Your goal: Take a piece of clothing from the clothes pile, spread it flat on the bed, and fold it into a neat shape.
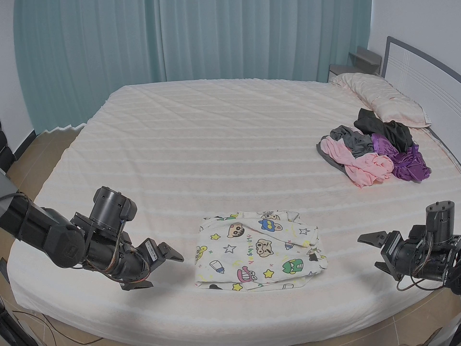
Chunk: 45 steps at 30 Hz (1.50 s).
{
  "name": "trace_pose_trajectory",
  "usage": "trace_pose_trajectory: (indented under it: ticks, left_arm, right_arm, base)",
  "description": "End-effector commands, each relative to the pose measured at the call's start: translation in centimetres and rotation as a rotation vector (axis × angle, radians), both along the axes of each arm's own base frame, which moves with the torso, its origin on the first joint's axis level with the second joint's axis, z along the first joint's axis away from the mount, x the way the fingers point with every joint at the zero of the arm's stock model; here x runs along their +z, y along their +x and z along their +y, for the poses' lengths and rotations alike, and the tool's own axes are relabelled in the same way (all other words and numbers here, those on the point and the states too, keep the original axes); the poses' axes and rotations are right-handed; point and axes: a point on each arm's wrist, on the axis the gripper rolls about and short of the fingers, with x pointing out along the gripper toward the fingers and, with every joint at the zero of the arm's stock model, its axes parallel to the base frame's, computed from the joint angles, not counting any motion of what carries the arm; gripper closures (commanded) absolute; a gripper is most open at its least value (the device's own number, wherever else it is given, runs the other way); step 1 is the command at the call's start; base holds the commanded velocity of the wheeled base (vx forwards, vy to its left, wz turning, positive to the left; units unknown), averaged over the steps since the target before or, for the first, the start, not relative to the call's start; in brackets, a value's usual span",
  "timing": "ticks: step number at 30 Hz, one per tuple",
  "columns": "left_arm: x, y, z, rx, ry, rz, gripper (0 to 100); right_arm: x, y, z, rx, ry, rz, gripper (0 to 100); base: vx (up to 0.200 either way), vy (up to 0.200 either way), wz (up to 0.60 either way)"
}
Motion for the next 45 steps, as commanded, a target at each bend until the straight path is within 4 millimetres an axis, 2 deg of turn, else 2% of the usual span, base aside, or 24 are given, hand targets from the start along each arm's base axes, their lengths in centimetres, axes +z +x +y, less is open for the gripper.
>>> trace_pose_trajectory:
  ticks: [1,3,4,7,8,11,15,18,22,28,34,40,45]
  left_arm:
    - [0.4,-0.5,0.2,0.0,-0.004,-0.012,0]
    - [0.4,-0.5,0.2,0.0,-0.004,-0.012,0]
    - [0.4,-0.5,0.2,0.003,-0.007,-0.018,0]
    - [0.4,-0.7,0.1,-0.001,-0.013,-0.036,0]
    - [0.4,-0.8,0.1,-0.004,-0.018,-0.047,0]
    - [0.3,-0.8,0.1,-0.005,-0.023,-0.058,0]
    - [0.2,-0.8,0.0,-0.004,-0.022,-0.055,0]
    - [0.2,-0.8,0.0,-0.004,-0.022,-0.055,0]
    - [0.0,-0.9,0.1,-0.003,-0.017,-0.048,0]
    - [0.1,-0.9,0.1,0.0,-0.023,-0.05,0]
    - [0.0,-1.1,0.2,0.0,-0.017,-0.046,0]
    - [-0.1,-1.3,0.3,0.003,-0.011,-0.041,0]
    - [-0.1,-1.3,0.3,0.003,-0.011,-0.041,0]
  right_arm:
    - [0.5,1.9,2.2,0.042,0.092,-0.023,0]
    - [0.5,1.9,2.2,0.042,0.092,-0.023,0]
    - [0.3,5.3,4.7,0.066,0.102,-0.032,0]
    - [-0.1,7.4,6.2,0.066,0.09,-0.034,0]
    - [-1.0,8.2,7.2,0.082,0.082,-0.015,0]
    - [-2.8,9.7,8.5,0.092,0.059,0.021,0]
    - [-4.2,11.8,9.7,0.088,0.048,0.03,0]
    - [-4.9,12.6,10.5,0.098,0.042,0.039,0]
    - [-6.1,12.7,11.3,0.104,0.023,0.054,0]
    - [-6.8,12.5,11.1,0.093,0.0,0.075,0]
    - [-6.5,12.2,11.3,0.083,-0.019,0.061,0]
    - [-4.7,11.5,11.8,0.093,-0.033,0.008,0]
    - [-5.2,10.5,12.0,0.127,-0.069,0.033,0]
  base:
    - [0.0,0.0,0.0]
    - [0.0,0.0,0.0]
    - [0.0,0.0,0.0]
    - [0.0,0.0,0.0]
    - [0.0,0.0,0.0]
    - [0.0,0.0,0.0]
    - [0.0,0.0,0.0]
    - [0.0,0.0,0.0]
    - [0.0,0.0,0.0]
    - [0.0,0.0,0.0]
    - [0.0,0.0,0.0]
    - [0.0,0.0,0.0]
    - [0.0,0.0,0.0]
